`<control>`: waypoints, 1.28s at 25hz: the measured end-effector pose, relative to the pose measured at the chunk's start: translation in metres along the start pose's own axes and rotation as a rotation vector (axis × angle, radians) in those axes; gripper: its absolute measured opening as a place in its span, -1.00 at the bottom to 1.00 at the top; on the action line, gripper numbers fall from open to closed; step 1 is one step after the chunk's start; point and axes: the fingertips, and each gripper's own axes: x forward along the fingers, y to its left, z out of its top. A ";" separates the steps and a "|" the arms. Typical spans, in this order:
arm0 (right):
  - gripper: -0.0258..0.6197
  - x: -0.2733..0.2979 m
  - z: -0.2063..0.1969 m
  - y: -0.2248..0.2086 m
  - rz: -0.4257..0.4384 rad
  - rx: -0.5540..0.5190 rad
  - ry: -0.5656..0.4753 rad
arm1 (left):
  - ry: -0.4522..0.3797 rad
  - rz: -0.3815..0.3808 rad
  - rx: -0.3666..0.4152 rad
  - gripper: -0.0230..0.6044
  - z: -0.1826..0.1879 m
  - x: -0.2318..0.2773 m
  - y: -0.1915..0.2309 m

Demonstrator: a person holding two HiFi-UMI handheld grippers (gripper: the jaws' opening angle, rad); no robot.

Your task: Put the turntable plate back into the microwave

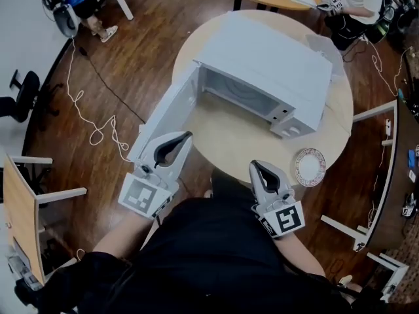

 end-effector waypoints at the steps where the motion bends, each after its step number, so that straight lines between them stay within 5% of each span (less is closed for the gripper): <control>1: -0.92 0.003 0.000 -0.002 -0.002 0.005 0.001 | 0.007 -0.016 0.033 -0.91 -0.002 0.004 0.003; 17: -0.92 0.053 -0.001 -0.060 -0.036 0.084 0.062 | 0.074 -0.109 0.039 -0.91 -0.002 0.103 0.047; 22: -0.92 0.060 -0.003 -0.076 -0.068 0.113 0.060 | 0.083 -0.151 0.037 -0.91 0.001 0.127 0.047; 26: -0.92 0.062 -0.006 -0.080 -0.075 0.137 0.055 | 0.088 -0.152 -0.036 -0.91 0.015 0.150 0.041; 32: -0.92 0.062 -0.002 -0.080 -0.109 0.134 0.035 | 0.058 -0.206 0.011 -0.91 0.033 0.159 0.031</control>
